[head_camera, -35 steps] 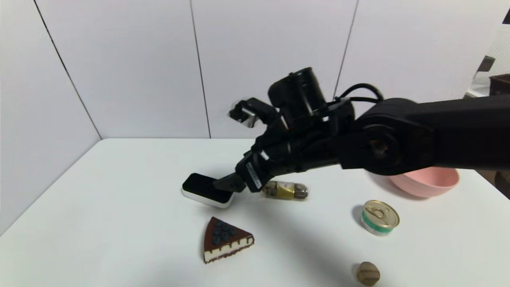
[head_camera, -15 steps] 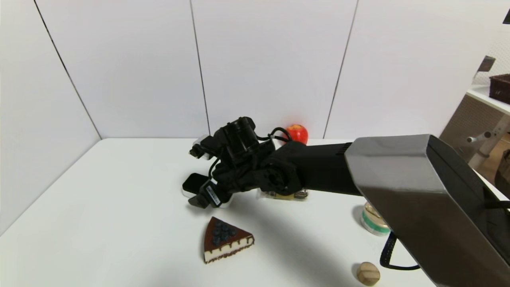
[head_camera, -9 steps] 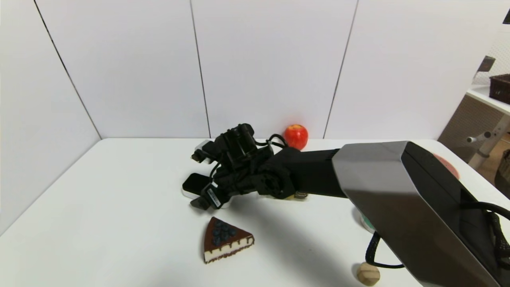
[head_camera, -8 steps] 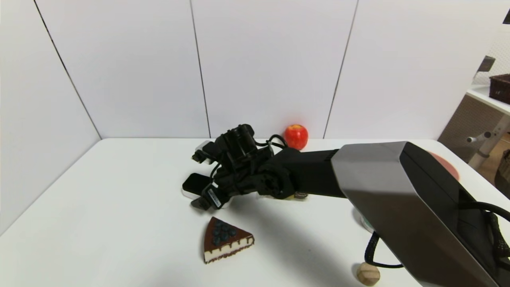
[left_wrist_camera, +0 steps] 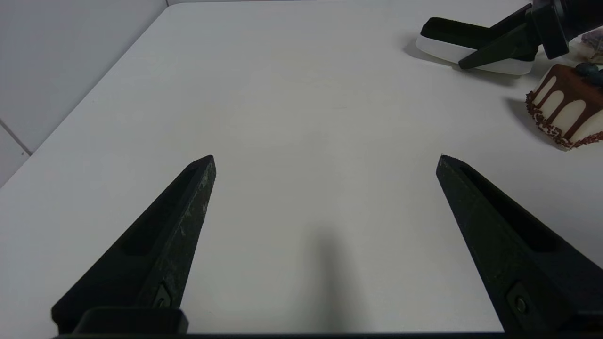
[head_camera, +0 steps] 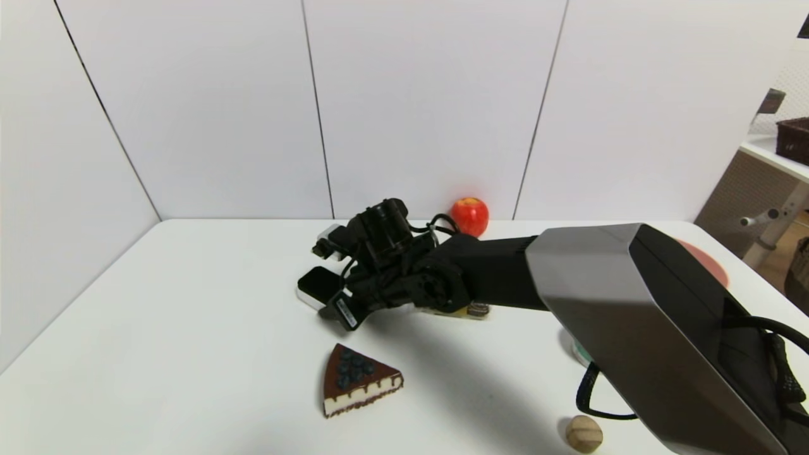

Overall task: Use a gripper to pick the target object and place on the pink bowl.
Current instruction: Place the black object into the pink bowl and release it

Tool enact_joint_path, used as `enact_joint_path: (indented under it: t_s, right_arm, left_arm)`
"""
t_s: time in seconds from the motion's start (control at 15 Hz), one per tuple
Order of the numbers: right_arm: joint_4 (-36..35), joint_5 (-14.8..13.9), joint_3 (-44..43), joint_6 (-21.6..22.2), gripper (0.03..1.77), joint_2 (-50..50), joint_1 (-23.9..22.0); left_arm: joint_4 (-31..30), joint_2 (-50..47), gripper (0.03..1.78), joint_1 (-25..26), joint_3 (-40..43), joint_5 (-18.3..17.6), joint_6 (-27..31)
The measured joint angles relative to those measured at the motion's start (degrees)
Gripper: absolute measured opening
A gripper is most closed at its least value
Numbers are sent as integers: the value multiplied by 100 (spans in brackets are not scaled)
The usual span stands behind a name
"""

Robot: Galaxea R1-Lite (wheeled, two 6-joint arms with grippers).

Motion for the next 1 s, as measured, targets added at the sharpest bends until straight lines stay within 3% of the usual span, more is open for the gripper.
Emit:
enact_joint_path:
  t_s: [0.73, 1.0]
  right_arm:
    - [300, 37, 1, 63, 97, -913, -4]
    - [837, 16, 20, 55, 97, -1560, -463]
  left_arm:
    - [2, 0, 169, 0, 0, 1, 0]
    - [2, 0, 169, 0, 0, 4, 2]
